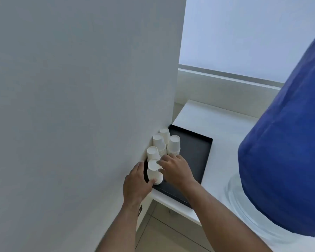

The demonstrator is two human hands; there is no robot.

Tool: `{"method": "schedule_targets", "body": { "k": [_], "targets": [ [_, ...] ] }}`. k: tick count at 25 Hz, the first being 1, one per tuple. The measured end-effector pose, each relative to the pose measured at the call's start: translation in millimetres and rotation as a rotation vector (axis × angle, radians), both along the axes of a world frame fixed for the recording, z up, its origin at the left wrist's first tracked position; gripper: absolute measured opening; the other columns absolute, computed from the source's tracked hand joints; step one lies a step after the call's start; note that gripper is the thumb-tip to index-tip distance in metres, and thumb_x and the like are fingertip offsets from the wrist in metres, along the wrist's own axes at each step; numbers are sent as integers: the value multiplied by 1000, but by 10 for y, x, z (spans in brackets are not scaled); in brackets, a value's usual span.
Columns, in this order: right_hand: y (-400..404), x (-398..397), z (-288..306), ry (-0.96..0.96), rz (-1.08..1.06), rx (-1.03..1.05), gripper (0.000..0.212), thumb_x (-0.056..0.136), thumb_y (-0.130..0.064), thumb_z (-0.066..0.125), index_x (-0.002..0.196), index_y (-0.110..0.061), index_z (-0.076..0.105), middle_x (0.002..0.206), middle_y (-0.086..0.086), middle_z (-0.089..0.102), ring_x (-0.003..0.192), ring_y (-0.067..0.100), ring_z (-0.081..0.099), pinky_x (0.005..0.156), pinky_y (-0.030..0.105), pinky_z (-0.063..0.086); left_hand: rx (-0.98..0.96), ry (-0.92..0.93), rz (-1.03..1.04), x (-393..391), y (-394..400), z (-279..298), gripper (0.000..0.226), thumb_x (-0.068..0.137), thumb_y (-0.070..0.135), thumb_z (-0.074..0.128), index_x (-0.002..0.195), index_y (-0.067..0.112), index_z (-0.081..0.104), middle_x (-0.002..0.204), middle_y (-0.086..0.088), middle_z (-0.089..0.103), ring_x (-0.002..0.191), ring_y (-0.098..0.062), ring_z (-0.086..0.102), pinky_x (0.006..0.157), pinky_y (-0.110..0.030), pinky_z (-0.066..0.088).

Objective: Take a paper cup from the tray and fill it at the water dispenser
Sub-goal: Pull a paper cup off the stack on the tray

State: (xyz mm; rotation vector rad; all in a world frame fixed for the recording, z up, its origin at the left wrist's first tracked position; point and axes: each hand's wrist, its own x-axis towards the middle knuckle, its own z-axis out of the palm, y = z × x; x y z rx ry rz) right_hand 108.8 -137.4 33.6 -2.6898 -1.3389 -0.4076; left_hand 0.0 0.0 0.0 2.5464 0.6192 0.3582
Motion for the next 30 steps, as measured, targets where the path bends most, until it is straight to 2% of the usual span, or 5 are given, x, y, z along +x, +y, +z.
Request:
{"method": "schedule_targets", "body": {
  "k": [4, 9, 13, 21, 30],
  "targets": [
    [200, -18, -90, 7, 45, -130, 13, 75, -31, 91, 81, -25, 81, 76, -4, 68, 71, 21, 63, 61, 32, 48, -116, 55, 4, 102, 40, -119, 75, 75, 45, 84, 139, 29, 49, 134, 9, 66, 118, -16, 64, 95, -39, 58],
    [263, 14, -100, -13, 75, -177, 31, 50, -29, 101, 59, -24, 71, 62, -9, 60, 58, 15, 58, 56, 25, 28, -124, 16, 20, 222, 16, -181, 64, 75, 33, 86, 132, 27, 58, 124, 6, 73, 109, -18, 69, 91, -35, 59],
    [237, 45, -79, -54, 126, -205, 37, 47, -31, 101, 63, -23, 69, 67, -9, 60, 61, 13, 58, 54, 24, 39, -159, 1, 50, 293, -70, -217, 66, 74, 30, 85, 134, 26, 58, 123, 5, 74, 110, -20, 69, 91, -33, 56],
    [-4, 116, -22, -25, 159, 81, 14, 87, -16, 80, 87, -16, 66, 89, -1, 62, 75, 21, 62, 65, 34, 56, -103, -40, 46, 249, -70, -76, 84, 76, 47, 84, 145, 14, 49, 143, -5, 62, 127, -24, 61, 105, -40, 52],
    [-343, -105, 318, -77, 209, 267, 10, 88, -6, 75, 91, -12, 67, 102, 3, 65, 83, 22, 64, 73, 33, 58, 24, -241, -67, 116, -216, 251, 76, 74, 54, 82, 135, 16, 57, 127, -4, 71, 107, -23, 71, 89, -39, 62]
  ]
}}
